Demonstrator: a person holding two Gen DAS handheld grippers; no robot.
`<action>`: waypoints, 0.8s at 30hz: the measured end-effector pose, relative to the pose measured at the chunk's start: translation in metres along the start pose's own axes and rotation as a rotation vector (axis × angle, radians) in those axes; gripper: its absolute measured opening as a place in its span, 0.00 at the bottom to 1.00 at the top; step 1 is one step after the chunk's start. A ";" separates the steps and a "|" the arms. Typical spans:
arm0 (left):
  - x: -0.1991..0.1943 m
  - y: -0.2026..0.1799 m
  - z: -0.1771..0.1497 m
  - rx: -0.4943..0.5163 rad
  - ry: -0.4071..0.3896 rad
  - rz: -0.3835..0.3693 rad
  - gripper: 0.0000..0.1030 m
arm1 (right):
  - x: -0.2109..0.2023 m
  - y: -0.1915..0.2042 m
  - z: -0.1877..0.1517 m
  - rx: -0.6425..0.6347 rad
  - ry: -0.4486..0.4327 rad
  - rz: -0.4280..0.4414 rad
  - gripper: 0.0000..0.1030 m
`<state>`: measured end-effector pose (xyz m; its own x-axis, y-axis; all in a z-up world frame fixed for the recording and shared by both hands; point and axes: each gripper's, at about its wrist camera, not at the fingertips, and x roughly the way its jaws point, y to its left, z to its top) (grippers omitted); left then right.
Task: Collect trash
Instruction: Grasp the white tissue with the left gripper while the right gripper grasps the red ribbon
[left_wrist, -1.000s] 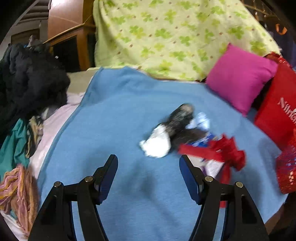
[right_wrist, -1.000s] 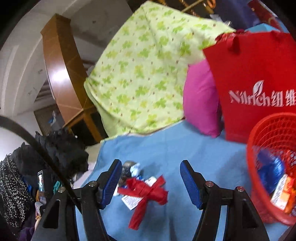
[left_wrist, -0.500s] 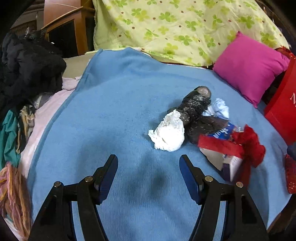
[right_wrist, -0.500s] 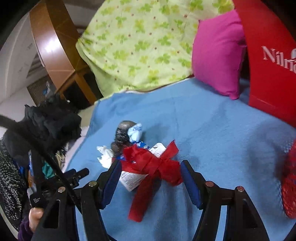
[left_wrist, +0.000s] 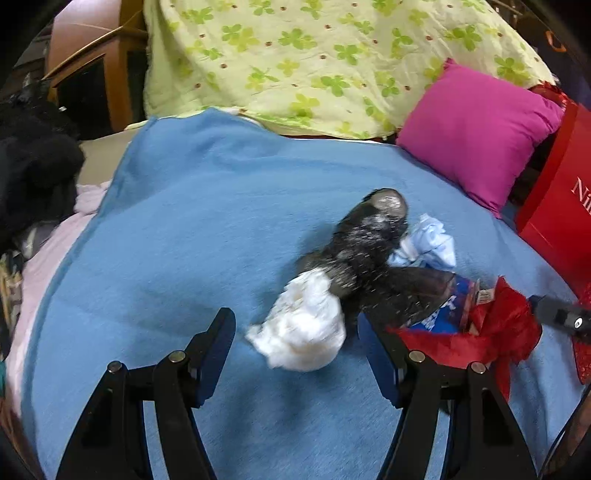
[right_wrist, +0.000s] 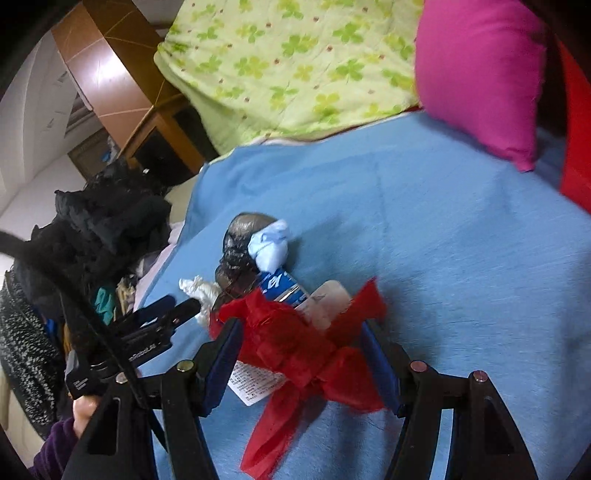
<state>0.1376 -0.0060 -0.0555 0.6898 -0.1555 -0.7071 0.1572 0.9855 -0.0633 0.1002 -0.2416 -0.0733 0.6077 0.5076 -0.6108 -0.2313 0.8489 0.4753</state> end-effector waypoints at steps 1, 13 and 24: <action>0.004 -0.001 0.001 0.000 0.004 -0.016 0.67 | 0.005 0.001 -0.001 -0.009 0.016 0.006 0.67; 0.034 0.016 -0.006 -0.076 0.125 -0.100 0.48 | 0.023 0.015 -0.025 -0.157 0.161 -0.048 0.55; 0.018 0.012 -0.007 -0.056 0.125 -0.102 0.28 | -0.003 0.024 -0.022 -0.158 0.092 -0.080 0.38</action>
<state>0.1470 0.0032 -0.0738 0.5784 -0.2484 -0.7770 0.1798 0.9679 -0.1757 0.0758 -0.2195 -0.0744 0.5587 0.4428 -0.7012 -0.3057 0.8959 0.3222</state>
